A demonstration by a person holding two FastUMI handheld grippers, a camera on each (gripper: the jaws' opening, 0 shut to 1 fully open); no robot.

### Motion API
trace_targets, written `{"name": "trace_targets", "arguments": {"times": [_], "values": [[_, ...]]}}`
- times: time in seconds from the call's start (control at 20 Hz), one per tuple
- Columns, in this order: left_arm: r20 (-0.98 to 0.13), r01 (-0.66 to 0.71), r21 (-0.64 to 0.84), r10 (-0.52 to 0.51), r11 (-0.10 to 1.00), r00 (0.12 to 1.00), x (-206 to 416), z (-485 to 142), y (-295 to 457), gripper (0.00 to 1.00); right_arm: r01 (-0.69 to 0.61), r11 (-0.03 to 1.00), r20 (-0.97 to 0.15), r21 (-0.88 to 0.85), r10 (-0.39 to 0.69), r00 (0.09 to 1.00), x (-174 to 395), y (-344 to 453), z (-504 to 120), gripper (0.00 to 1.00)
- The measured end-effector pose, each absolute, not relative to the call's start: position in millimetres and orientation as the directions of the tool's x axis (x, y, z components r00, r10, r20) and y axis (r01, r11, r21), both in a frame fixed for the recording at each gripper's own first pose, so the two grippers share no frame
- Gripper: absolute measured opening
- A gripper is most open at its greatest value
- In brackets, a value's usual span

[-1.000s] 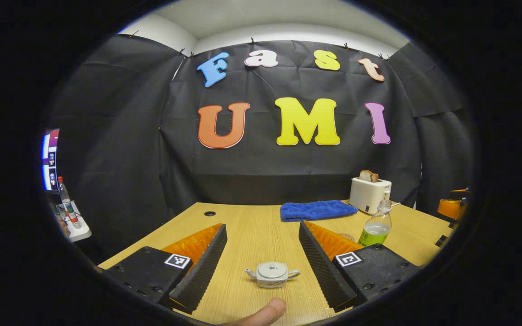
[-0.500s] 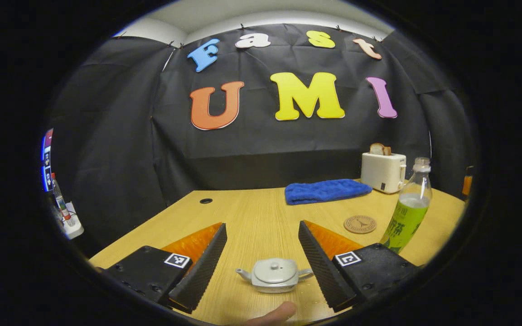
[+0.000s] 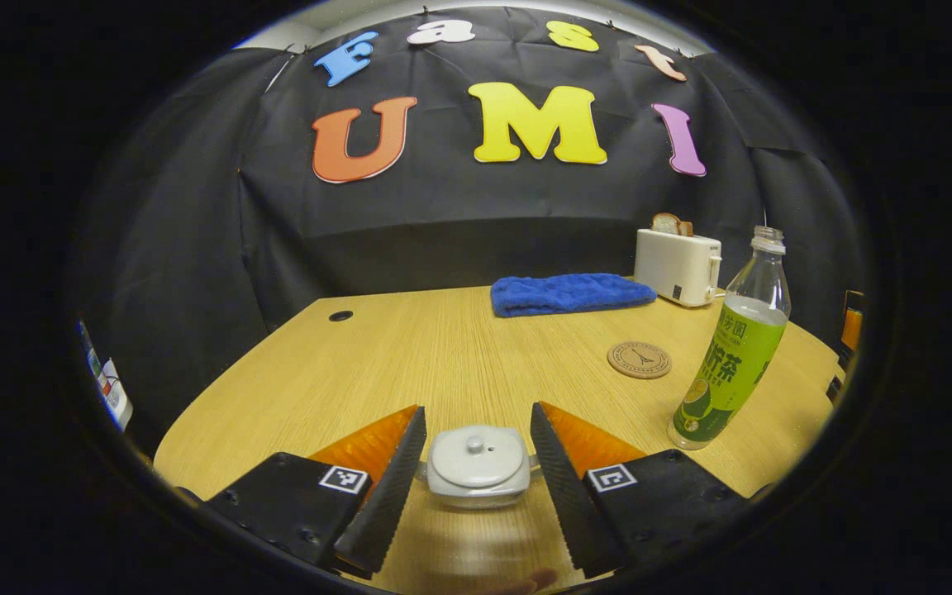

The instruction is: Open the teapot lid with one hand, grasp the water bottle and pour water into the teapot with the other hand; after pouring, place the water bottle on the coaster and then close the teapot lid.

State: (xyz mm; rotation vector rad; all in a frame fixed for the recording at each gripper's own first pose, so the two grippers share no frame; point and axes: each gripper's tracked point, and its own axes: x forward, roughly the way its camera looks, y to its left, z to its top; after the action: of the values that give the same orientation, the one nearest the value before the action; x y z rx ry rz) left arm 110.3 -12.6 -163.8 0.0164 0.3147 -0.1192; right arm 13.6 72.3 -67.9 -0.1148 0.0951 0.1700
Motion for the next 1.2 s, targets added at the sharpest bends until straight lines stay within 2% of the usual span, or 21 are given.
{"name": "trace_targets", "arguments": {"times": [0.2, 0.35, 0.45, 0.5, 0.6, 0.9, 1.0, 1.05, 1.15, 1.2], "values": [[-0.311, 0.13, 0.013, -0.12, 0.991, 0.943, 108.7, -163.5, -10.6, 0.66, -0.193, 0.971, -0.105, -0.145, 0.179, 0.978, 12.0, 81.5, -73.3, 0.95], [-0.298, 0.142, 0.028, -0.127, 0.99, 0.946, 108.6, -160.9, -10.9, 0.64, -0.216, 0.965, -0.124, -0.149, 0.199, 0.972, 13.1, 91.1, -82.4, 0.95], [-0.288, 0.127, 0.04, -0.11, 0.991, 0.951, 110.3, -158.2, -9.1, 0.54, -0.232, 0.961, -0.142, -0.151, 0.211, 0.967, 13.9, 98.1, -89.9, 0.95], [-0.293, 0.104, 0.046, -0.086, 0.993, 0.952, 111.1, -158.9, -5.1, 0.35, -0.241, 0.959, -0.146, -0.15, 0.219, 0.965, 13.3, 101.8, -91.6, 0.95], [-0.289, 0.104, 0.051, -0.085, 0.993, 0.953, 112.1, -159.2, -9.1, 0.14, -0.256, 0.955, -0.147, -0.148, 0.235, 0.961, 13.6, 109.2, -94.1, 0.95], [-0.29, 0.116, 0.061, -0.093, 0.991, 0.952, 114.3, -157.6, -7.8, 0.05, -0.283, 0.944, -0.153, -0.171, 0.258, 0.954, 12.2, 122.8, -102.8, 0.95], [-0.284, 0.111, 0.05, -0.092, 0.993, 0.954, 114.0, -155.2, -5.9, 0.04, -0.29, 0.94, -0.157, -0.178, 0.263, 0.952, 12.0, 124.6, -106.9, 0.96], [-0.277, 0.107, 0.041, -0.091, 0.993, 0.957, 114.5, -153.1, -5.8, 0.04, -0.293, 0.939, -0.157, -0.18, 0.267, 0.951, 11.8, 125.3, -107.9, 0.94], [-0.257, 0.099, 0.03, -0.088, 0.995, 0.962, 113.8, -146.9, -4.4, 0.03, -0.297, 0.939, -0.156, -0.171, 0.272, 0.95, 13.6, 126.9, -109.5, 0.99], [-0.248, 0.096, 0.022, -0.088, 0.995, 0.965, 113.7, -145.0, -4.6, 0.03, -0.302, 0.94, -0.158, -0.16, 0.277, 0.948, 14.7, 128.1, -110.4, 0.95]]}}
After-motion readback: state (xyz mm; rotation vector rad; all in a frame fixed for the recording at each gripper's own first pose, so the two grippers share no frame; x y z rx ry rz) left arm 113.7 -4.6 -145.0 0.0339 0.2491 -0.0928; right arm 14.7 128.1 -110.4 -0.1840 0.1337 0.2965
